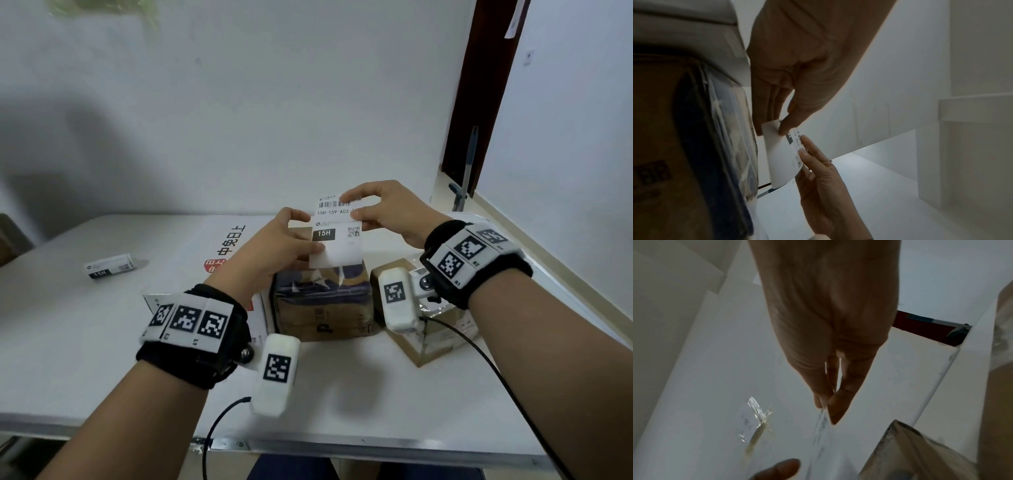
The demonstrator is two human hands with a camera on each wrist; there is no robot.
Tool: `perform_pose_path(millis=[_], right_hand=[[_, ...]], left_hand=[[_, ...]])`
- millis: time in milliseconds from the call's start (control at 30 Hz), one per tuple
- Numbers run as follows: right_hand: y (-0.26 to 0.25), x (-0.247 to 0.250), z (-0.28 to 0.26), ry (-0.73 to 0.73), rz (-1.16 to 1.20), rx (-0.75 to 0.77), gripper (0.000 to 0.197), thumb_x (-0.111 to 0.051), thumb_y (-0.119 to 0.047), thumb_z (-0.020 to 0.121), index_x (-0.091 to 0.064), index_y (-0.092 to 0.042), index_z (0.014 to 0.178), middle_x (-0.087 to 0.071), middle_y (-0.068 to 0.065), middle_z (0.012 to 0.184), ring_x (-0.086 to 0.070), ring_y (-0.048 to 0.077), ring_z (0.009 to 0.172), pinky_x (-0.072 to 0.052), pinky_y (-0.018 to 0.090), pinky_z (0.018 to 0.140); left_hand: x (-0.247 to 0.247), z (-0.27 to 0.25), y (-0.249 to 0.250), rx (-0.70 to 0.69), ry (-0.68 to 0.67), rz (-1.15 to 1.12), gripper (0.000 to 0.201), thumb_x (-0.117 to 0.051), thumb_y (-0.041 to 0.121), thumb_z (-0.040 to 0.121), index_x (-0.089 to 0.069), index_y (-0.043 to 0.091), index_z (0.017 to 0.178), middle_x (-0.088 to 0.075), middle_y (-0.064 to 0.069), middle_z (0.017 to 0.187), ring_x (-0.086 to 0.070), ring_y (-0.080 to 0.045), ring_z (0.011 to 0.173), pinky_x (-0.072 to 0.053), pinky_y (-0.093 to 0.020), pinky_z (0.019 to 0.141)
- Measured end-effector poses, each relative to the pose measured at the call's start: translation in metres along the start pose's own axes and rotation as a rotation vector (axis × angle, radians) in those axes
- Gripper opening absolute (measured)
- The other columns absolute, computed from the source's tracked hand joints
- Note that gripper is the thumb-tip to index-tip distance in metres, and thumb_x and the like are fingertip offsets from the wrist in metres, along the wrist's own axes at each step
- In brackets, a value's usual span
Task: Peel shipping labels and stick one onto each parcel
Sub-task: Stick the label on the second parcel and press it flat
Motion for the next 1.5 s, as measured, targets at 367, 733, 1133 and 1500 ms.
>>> perform_pose_path(millis=[367,733,1133,1500], right_hand=[[0.009,-0.004,0.012,-0.15,-0.125,-0.021,0.016,-0.062,0.005,0.087,-0.07,0.002,0.101,-0.067,0.012,0.116,-0.068,0.016,0.088,-0.059,0.015,0.068],[0.014,-0.017,0.014,-0.321,-0.246,-0.162,0.036,-0.069,-0.002,0.084,-0.065,-0.011,0.119,-0.062,0.01,0.125,-0.068,0.024,0.104,-0.058,0.02,0.08],[0.018,-0.023,0.011,-0.379,-0.302,-0.259,0.054,-0.068,-0.001,0.085,-0.053,-0.013,0.135,-0.06,0.008,0.118,-0.065,0.012,0.076,-0.054,0.01,0.055],[0.02,-0.028,0.007,-0.435,-0.383,-0.264,0.062,-0.07,-0.007,0.085,-0.046,-0.015,0.142,-0.056,0.001,0.119,-0.061,0.008,0.082,-0.049,0.016,0.07]], left_hand=[[0.0,-0.01,-0.001,-0.029,0.0,0.073,0.006,-0.064,-0.004,0.086,-0.067,0.002,0.088,-0.054,-0.004,0.066,-0.061,-0.014,0.059,-0.057,-0.026,0.054],[0.001,-0.005,-0.007,0.051,-0.029,0.127,0.016,-0.067,-0.005,0.084,-0.069,-0.005,0.1,-0.064,-0.009,0.083,-0.068,-0.013,0.067,-0.058,-0.019,0.062],[0.0,-0.003,-0.007,0.069,-0.049,0.209,0.018,-0.069,-0.002,0.083,-0.07,0.0,0.101,-0.068,-0.016,0.101,-0.07,-0.02,0.082,-0.06,-0.024,0.073],[-0.003,-0.004,-0.006,0.075,-0.064,0.26,0.02,-0.068,-0.002,0.084,-0.069,-0.001,0.104,-0.067,-0.016,0.102,-0.068,-0.018,0.079,-0.059,-0.019,0.067]])
Point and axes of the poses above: each hand's wrist, its own z-axis towards the middle knuckle, its own x-axis out of the back of the hand, y = z × x, the point moved 5 cm from there along z, towards the middle knuckle
